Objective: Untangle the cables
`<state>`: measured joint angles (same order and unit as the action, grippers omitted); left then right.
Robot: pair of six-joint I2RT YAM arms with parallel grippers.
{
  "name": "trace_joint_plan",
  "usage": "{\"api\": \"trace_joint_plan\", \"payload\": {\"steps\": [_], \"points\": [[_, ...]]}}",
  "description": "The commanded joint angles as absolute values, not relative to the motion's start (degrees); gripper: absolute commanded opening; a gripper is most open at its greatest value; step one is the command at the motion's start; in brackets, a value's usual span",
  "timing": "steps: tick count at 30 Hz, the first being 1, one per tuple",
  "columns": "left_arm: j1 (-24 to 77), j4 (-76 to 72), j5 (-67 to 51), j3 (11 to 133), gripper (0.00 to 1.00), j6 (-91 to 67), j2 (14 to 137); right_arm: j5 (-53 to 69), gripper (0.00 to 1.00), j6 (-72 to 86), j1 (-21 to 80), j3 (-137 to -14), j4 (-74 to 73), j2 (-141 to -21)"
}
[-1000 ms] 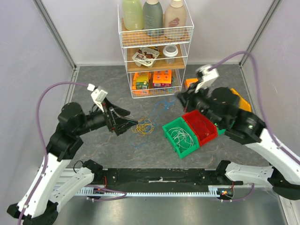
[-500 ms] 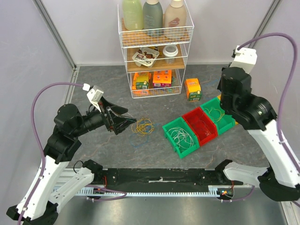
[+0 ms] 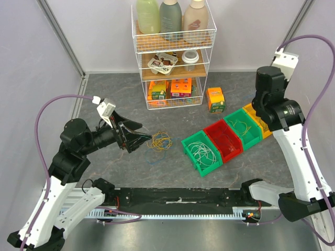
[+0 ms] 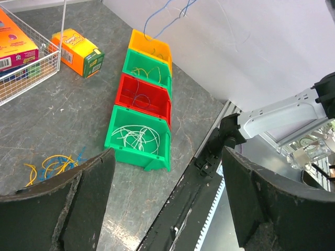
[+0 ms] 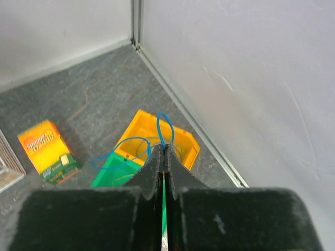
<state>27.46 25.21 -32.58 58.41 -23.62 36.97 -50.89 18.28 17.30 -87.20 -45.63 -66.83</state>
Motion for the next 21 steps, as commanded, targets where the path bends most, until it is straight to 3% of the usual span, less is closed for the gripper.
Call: {"api": "trace_joint_plan", "payload": {"steps": [1, 12, 21], "points": [[27.51, 25.31, -32.96, 57.66, 0.88, -21.27, 36.21, -50.98, 0.0, 16.26, 13.63, -92.11, -42.45, -67.94], [27.6, 28.21, -30.68, 56.78, 0.88, -19.51, 34.54, -49.39, 0.0, 17.14, 0.45, -85.01, -34.47, -73.91], [27.42, 28.3, -30.41, 55.2, 0.88, -18.99, 33.57, -38.15, 0.0, 23.72, -4.75, -75.86, -29.1, -79.71]]}}
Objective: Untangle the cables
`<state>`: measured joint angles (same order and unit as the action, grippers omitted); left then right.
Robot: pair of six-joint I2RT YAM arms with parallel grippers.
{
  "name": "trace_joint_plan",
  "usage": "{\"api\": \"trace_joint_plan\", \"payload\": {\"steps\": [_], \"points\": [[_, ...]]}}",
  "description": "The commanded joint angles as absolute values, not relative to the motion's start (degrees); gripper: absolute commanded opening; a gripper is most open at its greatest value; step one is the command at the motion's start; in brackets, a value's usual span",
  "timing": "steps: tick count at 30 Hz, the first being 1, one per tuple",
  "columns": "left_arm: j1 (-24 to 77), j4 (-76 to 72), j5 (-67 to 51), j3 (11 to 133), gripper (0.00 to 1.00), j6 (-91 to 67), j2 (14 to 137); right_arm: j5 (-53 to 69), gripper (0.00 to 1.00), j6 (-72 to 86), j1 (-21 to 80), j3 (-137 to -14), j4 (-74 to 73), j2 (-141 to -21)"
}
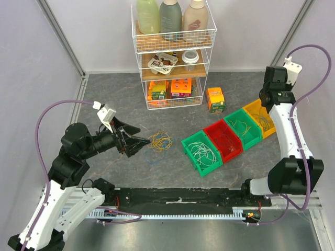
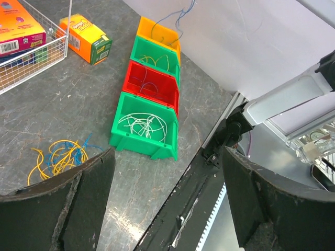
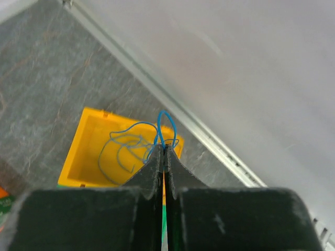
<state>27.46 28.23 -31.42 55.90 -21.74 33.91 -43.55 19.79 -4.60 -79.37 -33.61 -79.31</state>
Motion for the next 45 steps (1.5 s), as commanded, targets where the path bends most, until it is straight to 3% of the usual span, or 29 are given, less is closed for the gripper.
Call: {"api": "trace_joint_plan", "payload": {"steps": [1, 18, 26, 27, 31, 35, 38, 41, 45], "points": [[27.51, 28.47, -30.15, 54.93, 0.88, -18.9, 33.31, -37.1, 0.0, 24.25, -5.01, -74.89, -28.83, -80.24], [27.51, 31.46, -20.66, 45.97, 0.87, -26.63, 39.28, -18.47, 0.0, 26.54, -10.55, -69.27, -21.1, -96.5], [27.42, 31.11, -20.57, 43.33, 0.84, -29.0, 41.22, -17.57, 0.0, 24.52, -10.55, -70.22, -23.02, -99.32], [27.42, 31.46, -19.61, 43.33, 0.84, -29.53, 41.39, -17.75, 0.03, 24.35, -10.55, -71.01, -23.98, -98.97], [27.42, 34.71, -11.54, 43.42, 0.89, -33.47, 43.15, -17.84, 0.41, 23.29, -9.76, -75.05, -29.16, -96.51], [26.9, 36.65, -9.57, 43.68, 0.9, -36.47, 49.11, -23.89, 0.7, 21.89, -6.43, -76.82, -34.79, -90.63], [26.72, 36.21, -12.29, 43.86, 0.89, -37.44, 53.16, -27.85, 0.79, 21.45, -2.74, -76.12, -37.17, -85.8], [26.46, 33.67, -13.97, 42.72, 0.88, -39.02, 54.32, -27.87, 0.8, 21.97, 5.5, -74.8, -38.15, -80.7], [26.19, 29.89, -12.84, 40.43, 0.84, -41.22, 55.28, -8.4, 0.8, 25.91, 21.58, -67.0, -28.34, -73.23]]}}
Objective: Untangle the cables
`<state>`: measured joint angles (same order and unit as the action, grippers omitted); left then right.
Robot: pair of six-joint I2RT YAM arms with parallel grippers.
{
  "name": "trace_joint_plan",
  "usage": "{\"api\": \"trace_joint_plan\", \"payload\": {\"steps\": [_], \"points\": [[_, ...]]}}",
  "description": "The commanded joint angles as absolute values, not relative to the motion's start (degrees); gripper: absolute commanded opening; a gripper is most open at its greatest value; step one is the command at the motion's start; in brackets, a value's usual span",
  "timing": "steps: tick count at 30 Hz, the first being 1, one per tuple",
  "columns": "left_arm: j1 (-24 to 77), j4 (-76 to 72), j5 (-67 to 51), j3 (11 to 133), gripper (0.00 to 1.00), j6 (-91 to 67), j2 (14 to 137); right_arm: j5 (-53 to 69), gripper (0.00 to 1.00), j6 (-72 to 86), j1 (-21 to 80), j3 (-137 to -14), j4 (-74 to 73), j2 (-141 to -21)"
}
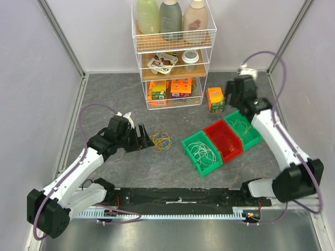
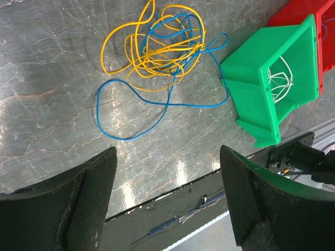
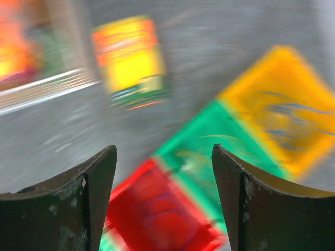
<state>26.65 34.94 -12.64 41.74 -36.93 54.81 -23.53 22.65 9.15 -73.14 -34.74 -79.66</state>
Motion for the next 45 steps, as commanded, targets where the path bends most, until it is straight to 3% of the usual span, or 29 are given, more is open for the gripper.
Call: {"api": "trace_joint_plan", "payload": {"steps": [1, 3, 6, 9, 20, 24, 26, 33, 35, 39, 45], "points": [[26.1, 29.01, -12.48, 39.99, 0.82, -41.57, 55.98, -3.3, 0.8, 28.45, 25.36, -63.67, -23.34, -71.91], [25.93, 27.78, -12.04, 39.46, 0.78, -41.57, 58.61, 3.04, 0.76, 32.77, 34.76, -57.76, -14.1, -71.45], [25.75, 25.67, -12.65, 40.16, 0.63, -39.74, 64.4, 3.96, 0.72, 33.23, 47.69, -56.07, -5.82, -74.78], [25.84, 23.12, -15.81, 40.6, 0.6, -37.71, 68.62, 3.69, 0.7, 31.82, 53.6, -56.25, -2.47, -79.44], [27.16, 13.01, -22.41, 39.46, 0.67, -36.83, 72.94, 1.94, 0.6, 17.67, 54.32, -53.26, -0.53, -87.36], [27.25, 15.28, -19.96, 40.78, 0.56, -37.17, 75.23, 3.86, 0.6, 15.3, 53.88, -52.29, 1.32, -88.94], [27.25, 15.82, -18.03, 40.34, 0.55, -38.23, 73.49, 6.23, 0.61, 14.33, 53.96, -52.73, 0.79, -90.96], [25.76, 19.94, -11.34, 38.58, 0.68, -39.82, 62.76, 7.91, 0.6, 13.8, 54.93, -53.61, 1.76, -92.72], [24.7, 20.74, -12.3, 38.5, 0.69, -39.9, 61.88, 8.44, 0.49, 13.89, 55.54, -53.96, 2.11, -93.16], [20.75, 19.26, -18.35, 37.53, 0.67, -41.22, 60.82, 10.1, 0.02, 15.03, 56.77, -57.3, -1.65, -93.35], [16.43, 3.19, -42.76, 39.01, 0.56, -47.19, 65.72, 13.53, 0.0, 16.6, 60.2, -58.88, -3.6, -81.76]]}}
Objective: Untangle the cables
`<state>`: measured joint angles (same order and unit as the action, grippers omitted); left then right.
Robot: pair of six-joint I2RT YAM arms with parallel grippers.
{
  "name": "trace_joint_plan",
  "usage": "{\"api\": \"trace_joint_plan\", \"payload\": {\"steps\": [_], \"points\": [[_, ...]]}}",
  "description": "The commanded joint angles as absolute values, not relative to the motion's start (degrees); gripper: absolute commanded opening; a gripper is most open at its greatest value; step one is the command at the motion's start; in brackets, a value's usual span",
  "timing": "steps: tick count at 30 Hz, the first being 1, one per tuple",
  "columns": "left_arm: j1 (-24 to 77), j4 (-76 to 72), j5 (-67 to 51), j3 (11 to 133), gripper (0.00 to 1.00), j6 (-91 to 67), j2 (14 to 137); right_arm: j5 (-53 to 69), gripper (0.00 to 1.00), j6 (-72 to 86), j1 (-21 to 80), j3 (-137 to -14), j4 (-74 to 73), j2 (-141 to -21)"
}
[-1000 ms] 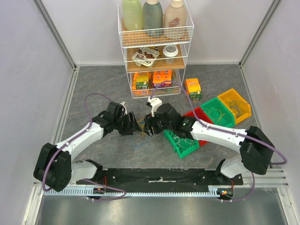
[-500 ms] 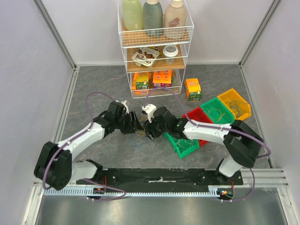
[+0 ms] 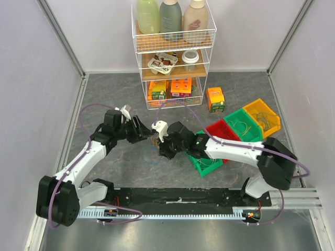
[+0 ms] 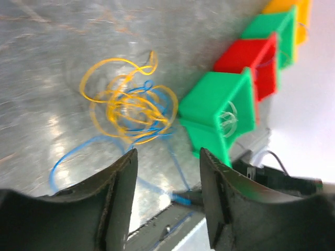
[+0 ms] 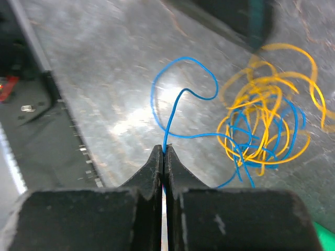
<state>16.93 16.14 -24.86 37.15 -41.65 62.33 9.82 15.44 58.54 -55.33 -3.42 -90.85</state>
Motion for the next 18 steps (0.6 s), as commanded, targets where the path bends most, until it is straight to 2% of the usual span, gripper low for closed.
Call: {"api": "trace_joint_plan", "payload": {"steps": [1, 5, 9, 15, 18], "points": [[17.31, 1.08, -45.67, 39.98, 0.54, -48.24, 67.83, 13.54, 0.0, 17.13, 60.21, -59.15, -3.6, -79.91], [22.49, -7.62, -51.94, 38.86, 0.47, -52.99, 73.2, 10.38, 0.0, 18.19, 60.21, -62.22, -4.04, -74.37], [23.64, -15.53, -51.86, 30.17, 0.45, -57.56, 75.4, 5.02, 0.0, 18.02, 60.21, -68.27, -3.96, -71.64], [22.94, -21.17, -48.96, 23.21, 0.4, -58.0, 81.99, 3.87, 0.0, 16.35, 60.21, -83.03, -3.34, -74.35], [20.49, -26.0, -49.92, 20.4, 0.41, -60.99, 80.96, 4.48, 0.0, 15.38, 60.21, -90.5, -5.35, -77.33]]}}
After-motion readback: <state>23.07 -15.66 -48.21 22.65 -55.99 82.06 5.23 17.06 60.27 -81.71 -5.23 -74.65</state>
